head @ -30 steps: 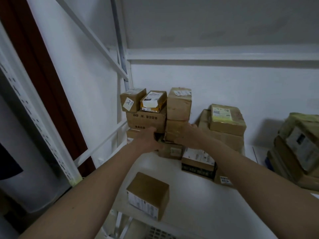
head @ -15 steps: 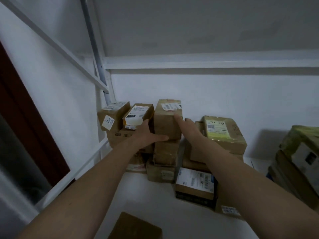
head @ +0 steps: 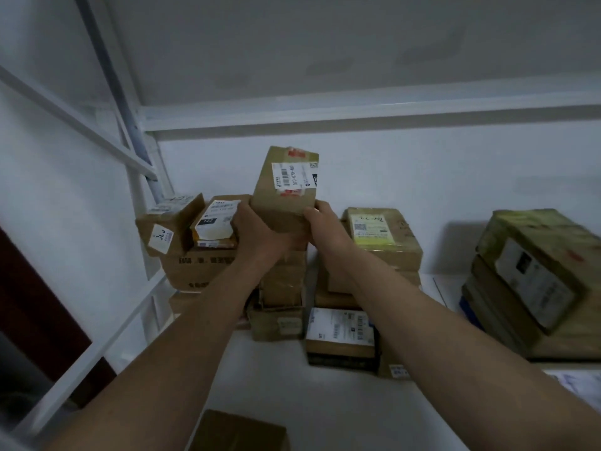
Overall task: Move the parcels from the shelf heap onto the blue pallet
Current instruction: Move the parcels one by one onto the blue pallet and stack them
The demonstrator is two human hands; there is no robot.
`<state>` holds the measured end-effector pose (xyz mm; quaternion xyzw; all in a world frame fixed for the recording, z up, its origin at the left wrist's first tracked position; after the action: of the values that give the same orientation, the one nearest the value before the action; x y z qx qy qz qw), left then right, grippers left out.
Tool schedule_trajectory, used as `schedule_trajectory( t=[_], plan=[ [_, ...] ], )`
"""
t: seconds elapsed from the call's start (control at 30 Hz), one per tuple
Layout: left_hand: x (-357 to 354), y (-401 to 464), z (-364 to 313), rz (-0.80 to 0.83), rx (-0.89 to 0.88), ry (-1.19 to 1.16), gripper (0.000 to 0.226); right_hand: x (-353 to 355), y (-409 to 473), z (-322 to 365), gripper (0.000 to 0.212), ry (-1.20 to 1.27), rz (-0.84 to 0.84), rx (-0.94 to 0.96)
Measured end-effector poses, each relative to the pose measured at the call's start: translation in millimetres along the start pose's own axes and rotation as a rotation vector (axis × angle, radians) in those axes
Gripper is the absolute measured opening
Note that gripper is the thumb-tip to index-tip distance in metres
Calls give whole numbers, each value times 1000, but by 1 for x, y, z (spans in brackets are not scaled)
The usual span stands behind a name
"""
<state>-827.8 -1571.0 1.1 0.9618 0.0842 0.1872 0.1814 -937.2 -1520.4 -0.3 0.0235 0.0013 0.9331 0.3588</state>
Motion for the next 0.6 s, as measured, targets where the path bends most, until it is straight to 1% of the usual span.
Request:
schedule_trajectory(
  t=[0.07,0.1,0.2,0.27,0.3,0.4,0.47,0.53,0.57,0.6],
  plan=[
    [3,-16,-10,-37,-63,4,116,14,-17,4,39,-14,-38,18],
    [4,-26,-16,-43,-93,-37,117,21,-26,6,38,-22,-60,29],
    [6,-59,-30,2,-116,-188,121,44,-55,11,32,-37,-109,27],
    [4,-78,-37,0,-141,-232,125,62,-77,15,25,-20,-135,32],
    [2,-88,-42,-2,-161,-249,123,72,-87,17,25,-6,-150,39],
    [2,-119,-64,29,-177,-278,109,107,-116,23,35,2,-202,102],
    [3,-137,-79,66,-170,-304,107,132,-130,26,38,-10,-245,143],
    [4,-153,-94,134,-173,-372,106,160,-137,31,40,-17,-330,182],
    [3,-161,-101,184,-181,-392,104,176,-140,35,48,-26,-378,199],
    [1,-171,-108,243,-195,-399,102,193,-142,38,62,-22,-428,215]
  ],
)
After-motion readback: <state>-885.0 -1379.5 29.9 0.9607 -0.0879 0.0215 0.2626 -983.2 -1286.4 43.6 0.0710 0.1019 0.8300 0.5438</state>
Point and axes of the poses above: each hand's wrist, its own y-axis towards the middle knuckle, its own x-axis out of the back of the hand, z = x × y, the point moved 3 cm from there along y, towards the middle knuckle, and after that the axes turned 14 degrees about -z, right-handed, at the moved point
